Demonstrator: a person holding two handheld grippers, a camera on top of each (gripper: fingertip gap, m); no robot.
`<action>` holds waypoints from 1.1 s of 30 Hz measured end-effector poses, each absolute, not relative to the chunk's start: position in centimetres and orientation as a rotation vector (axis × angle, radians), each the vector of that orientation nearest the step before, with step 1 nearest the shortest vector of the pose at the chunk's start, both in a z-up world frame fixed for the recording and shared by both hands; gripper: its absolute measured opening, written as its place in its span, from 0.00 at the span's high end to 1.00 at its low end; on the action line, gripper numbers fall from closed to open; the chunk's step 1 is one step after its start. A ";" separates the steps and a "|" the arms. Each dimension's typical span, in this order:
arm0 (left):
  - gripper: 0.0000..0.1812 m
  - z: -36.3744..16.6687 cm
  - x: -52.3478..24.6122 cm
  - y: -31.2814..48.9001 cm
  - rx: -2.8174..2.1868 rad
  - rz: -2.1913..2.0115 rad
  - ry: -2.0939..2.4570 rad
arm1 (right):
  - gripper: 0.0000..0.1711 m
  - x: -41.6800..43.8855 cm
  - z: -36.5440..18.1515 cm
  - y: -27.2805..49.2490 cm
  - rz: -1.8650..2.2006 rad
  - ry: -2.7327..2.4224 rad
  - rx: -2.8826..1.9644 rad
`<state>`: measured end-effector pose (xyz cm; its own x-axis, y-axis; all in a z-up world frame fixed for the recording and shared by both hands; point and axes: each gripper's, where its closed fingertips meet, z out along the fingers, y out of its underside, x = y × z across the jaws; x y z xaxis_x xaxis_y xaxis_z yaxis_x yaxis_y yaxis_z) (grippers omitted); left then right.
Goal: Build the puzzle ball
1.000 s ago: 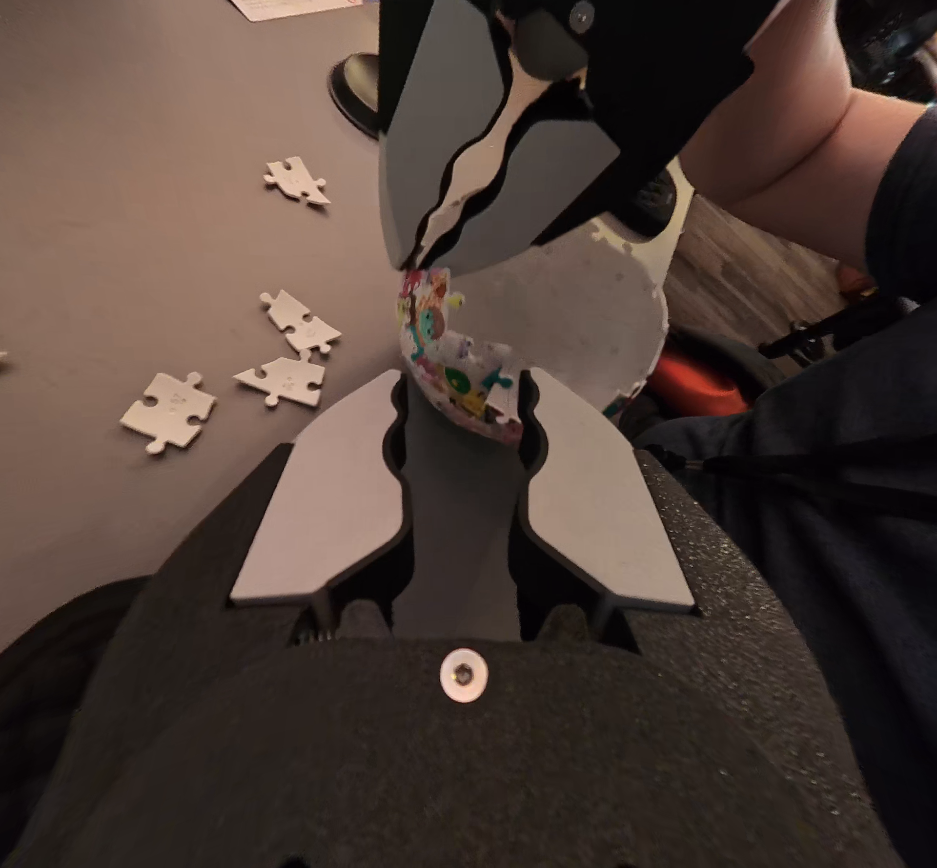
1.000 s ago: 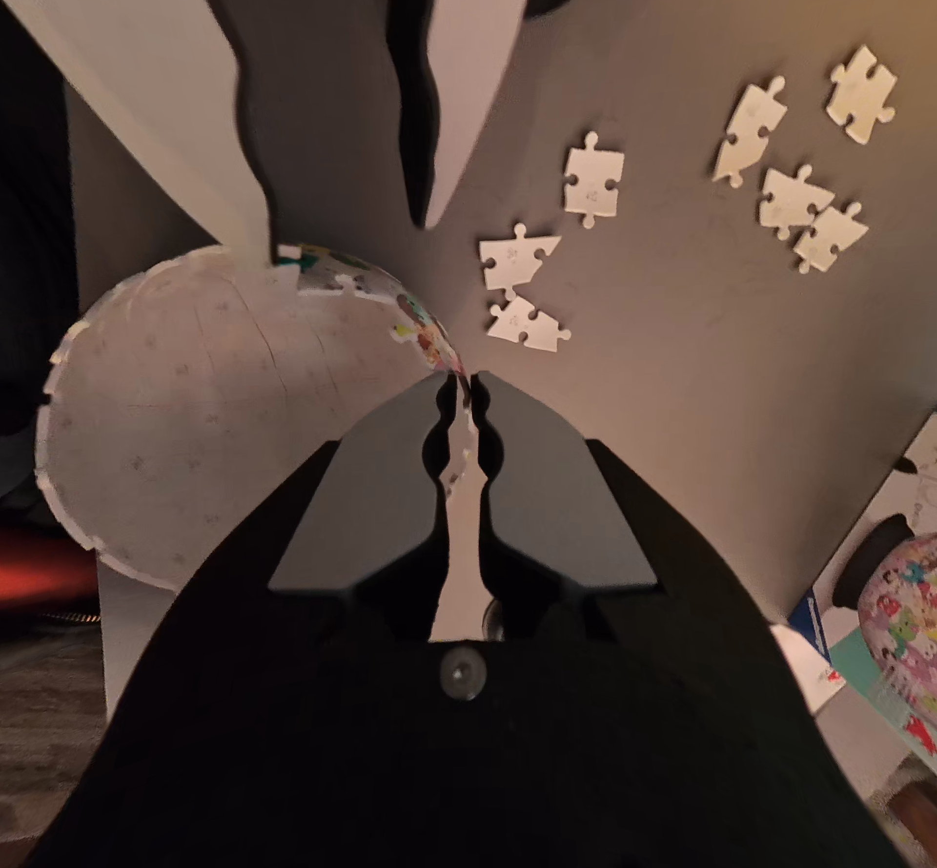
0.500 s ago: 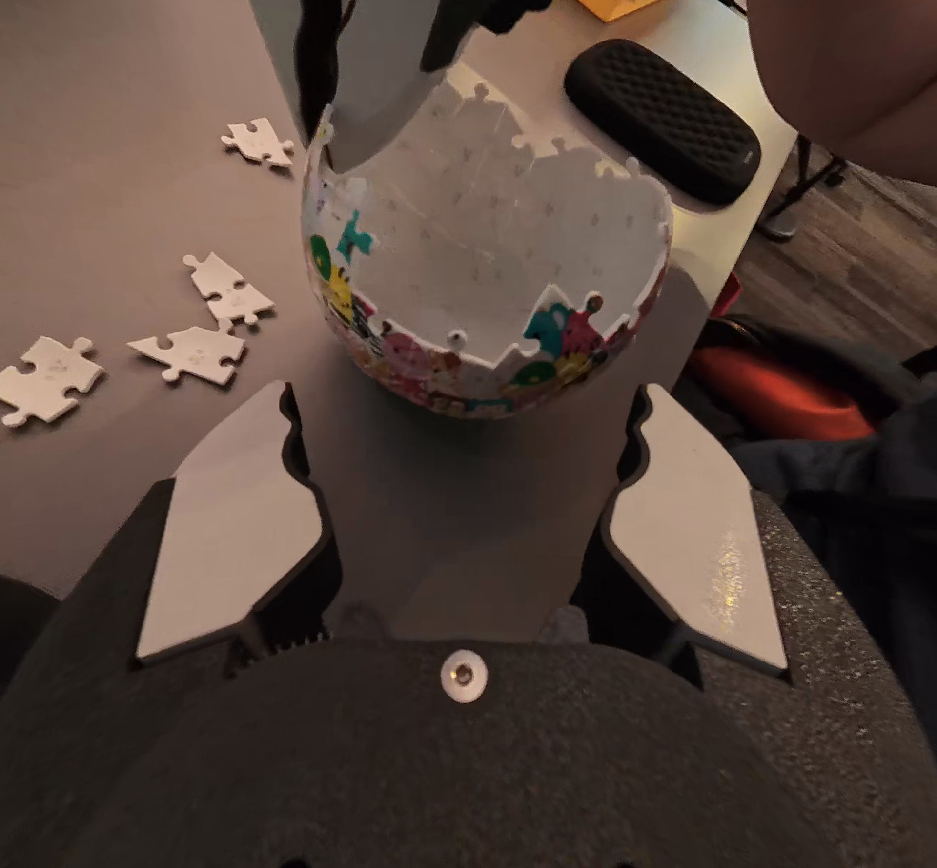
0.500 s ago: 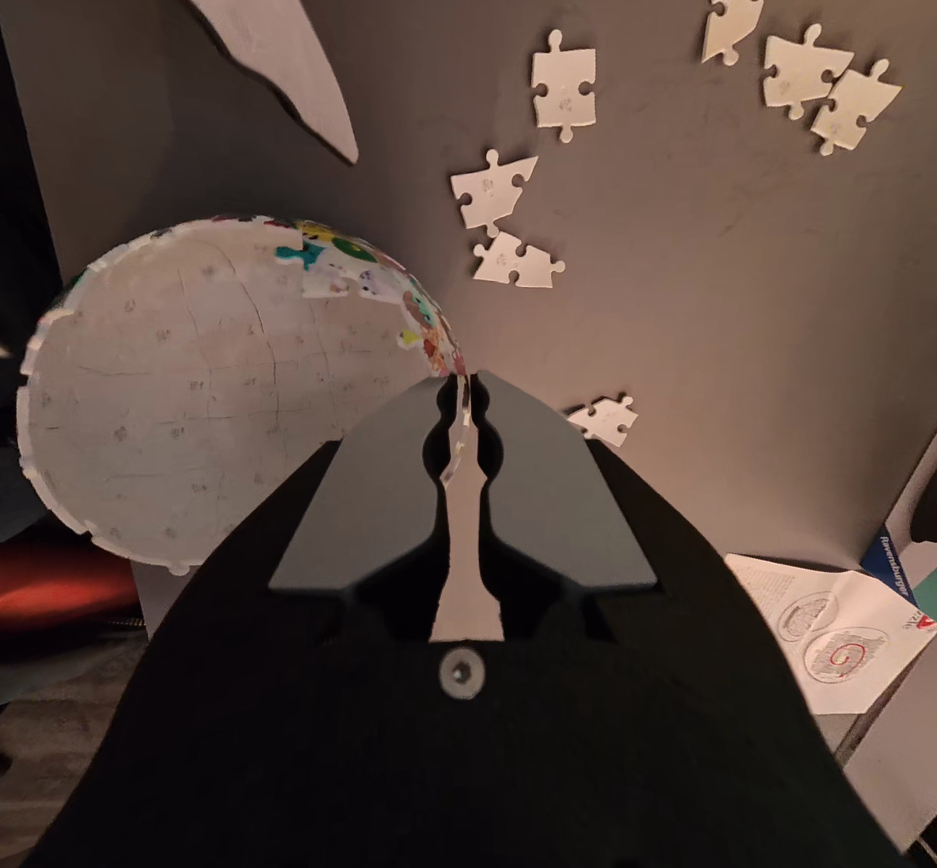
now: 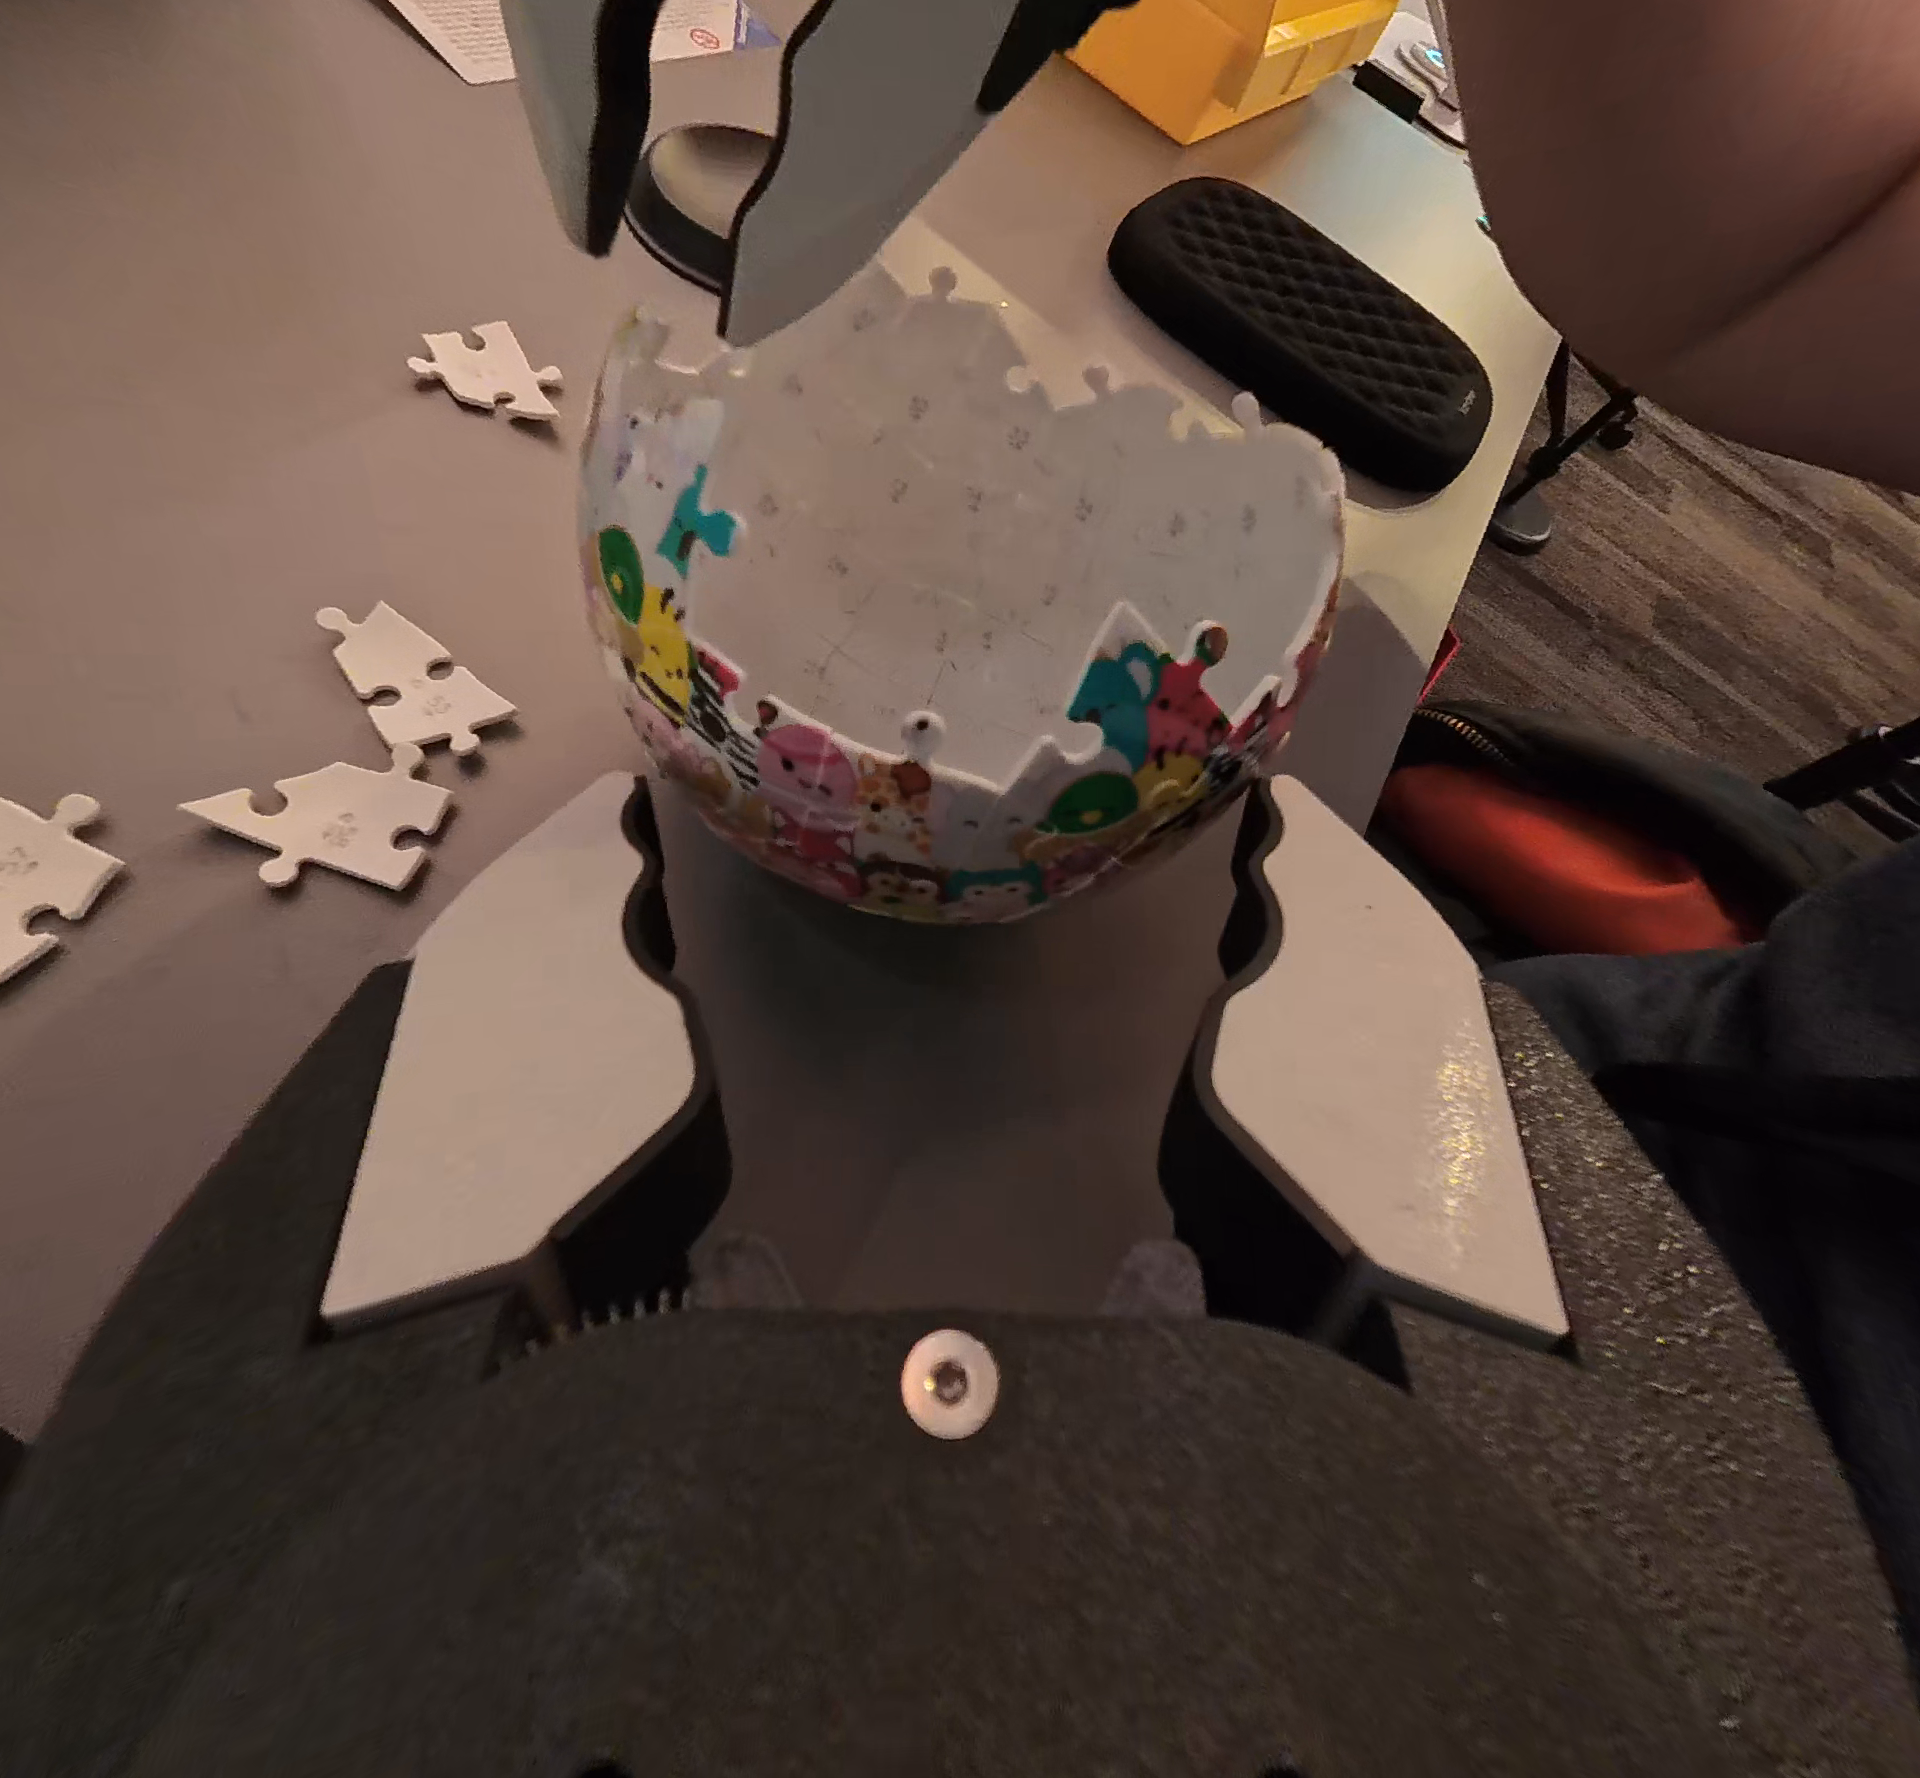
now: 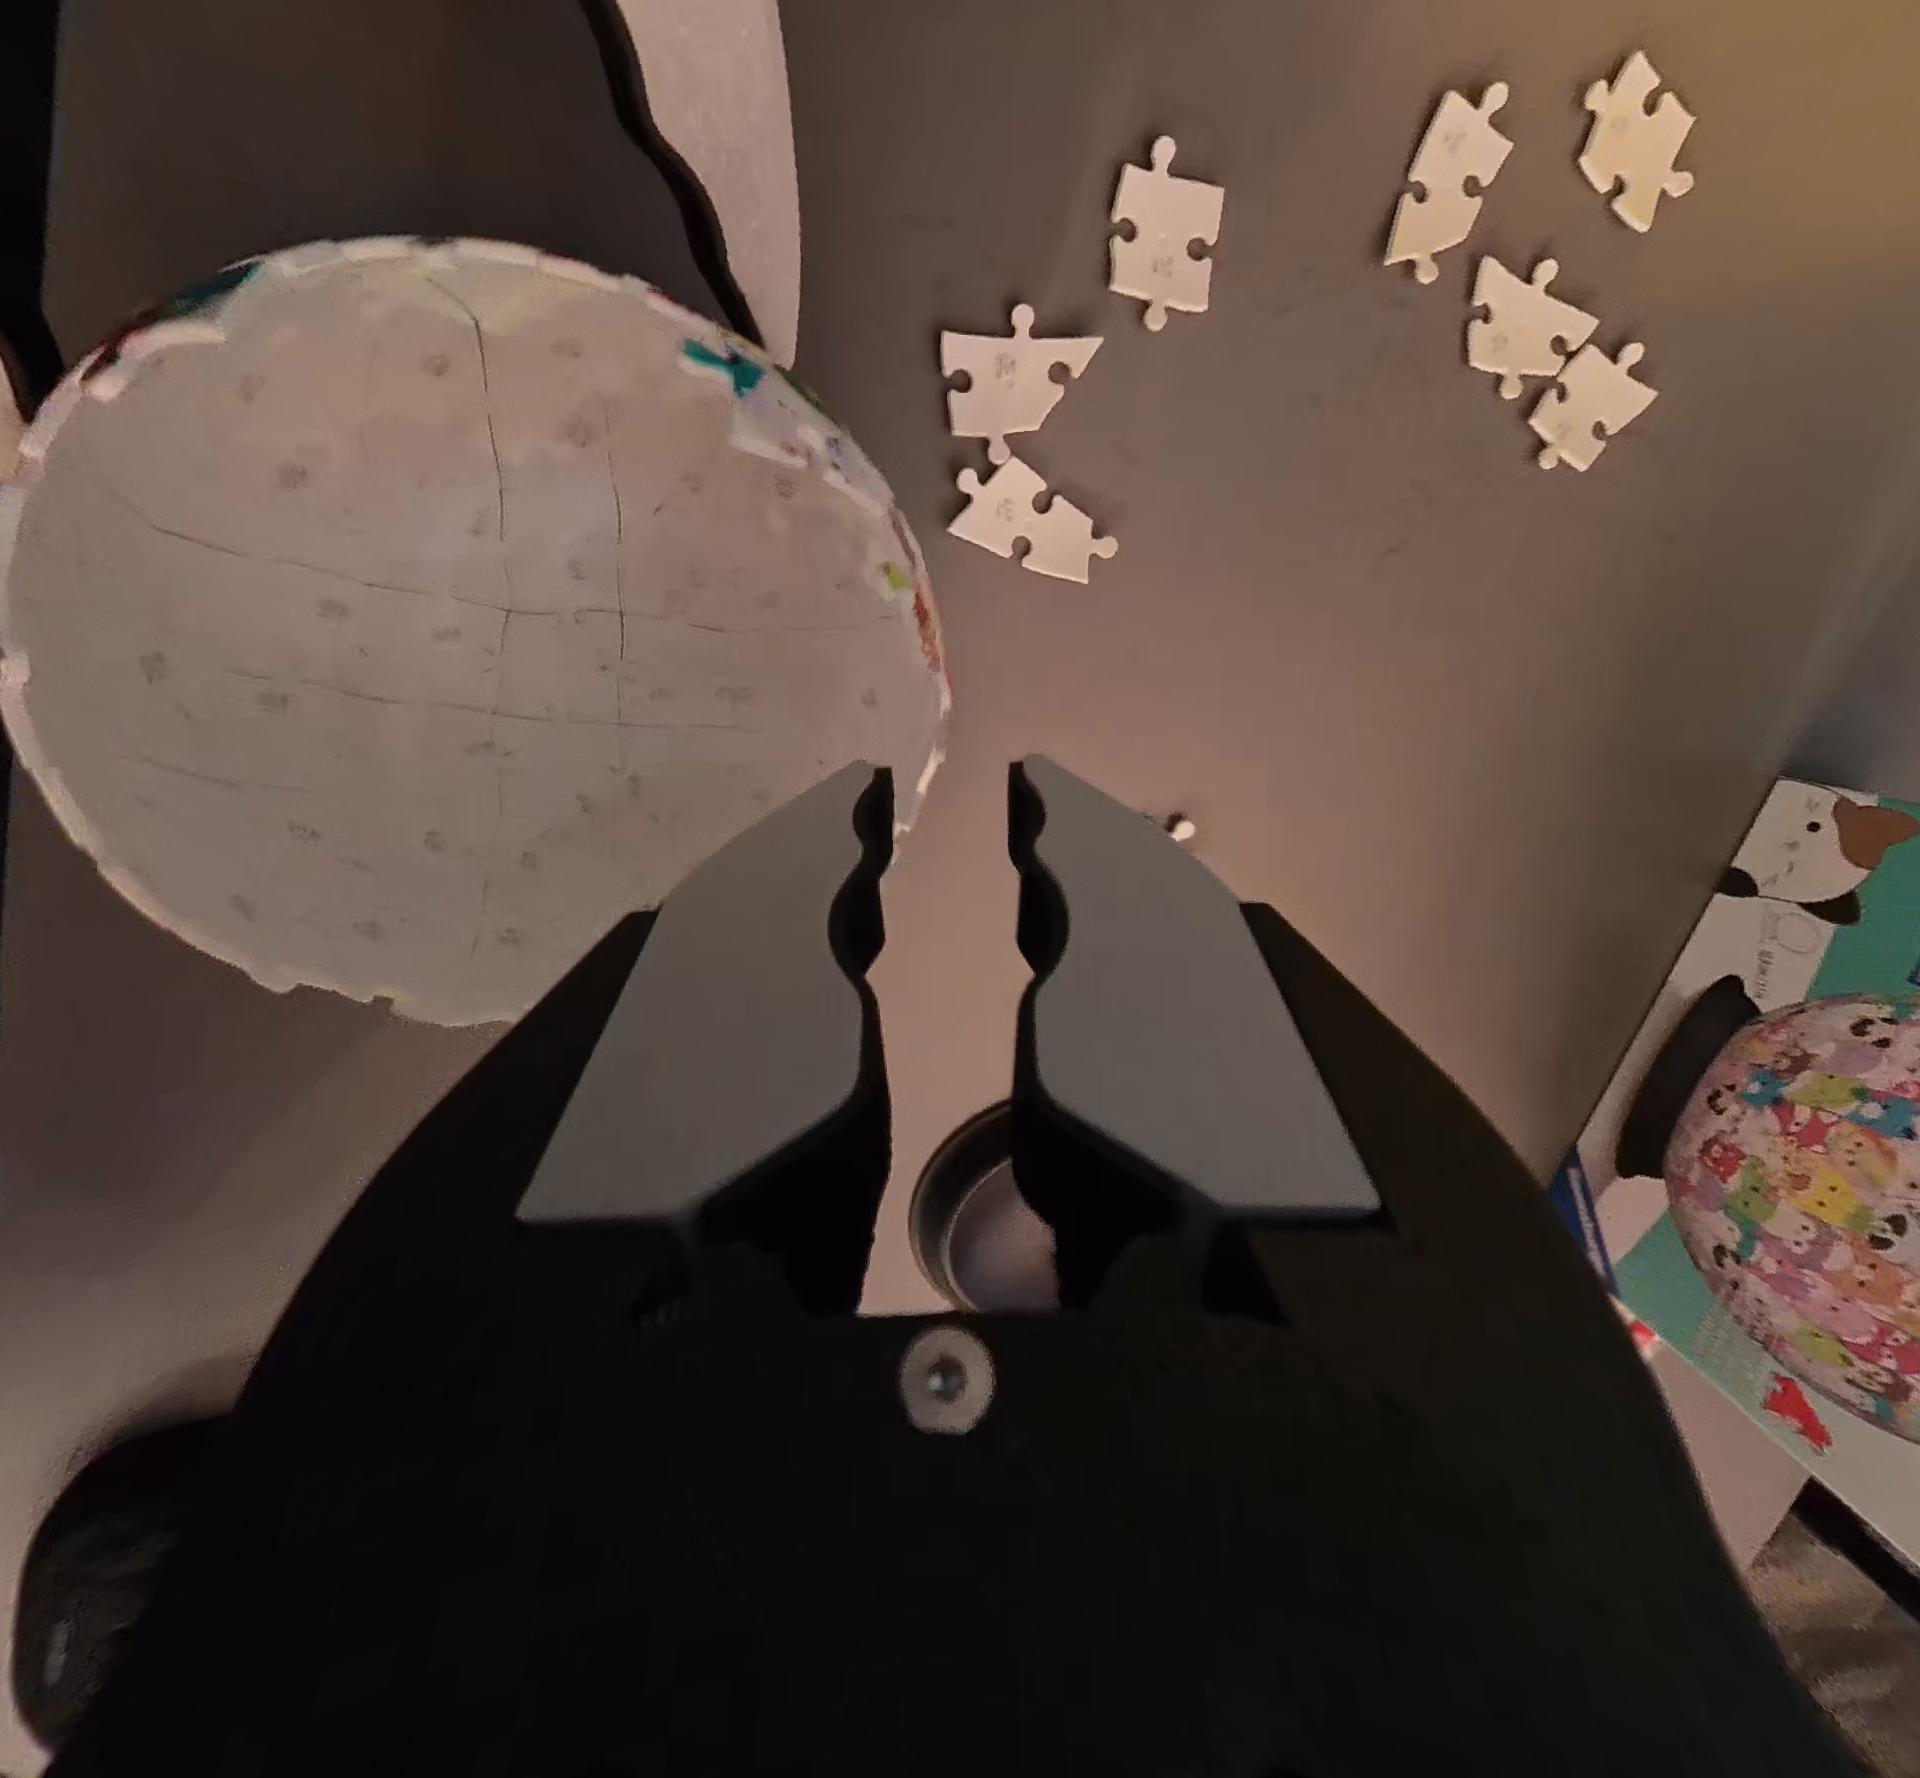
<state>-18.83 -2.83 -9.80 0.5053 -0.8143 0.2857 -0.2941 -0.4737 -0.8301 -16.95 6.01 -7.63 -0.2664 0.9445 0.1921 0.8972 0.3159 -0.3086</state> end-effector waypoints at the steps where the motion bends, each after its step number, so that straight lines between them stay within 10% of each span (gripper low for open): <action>1: 0.43 -9.8 -18.8 -2.9 -2.008 -0.898 0.911 | 0.87 -17.0 -7.5 6.1 0.212 -2.240 -1.639; 33: 0.48 -10.0 -18.6 -2.8 -2.009 -0.962 0.913 | 0.92 -19.6 -8.8 5.3 0.207 -2.321 -1.579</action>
<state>-18.61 -2.80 -10.03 0.4712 -0.8191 0.3272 -0.2833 -0.4918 -0.8233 -19.57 5.31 -8.76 -0.3343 0.9242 0.1848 0.8769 0.3769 -0.2983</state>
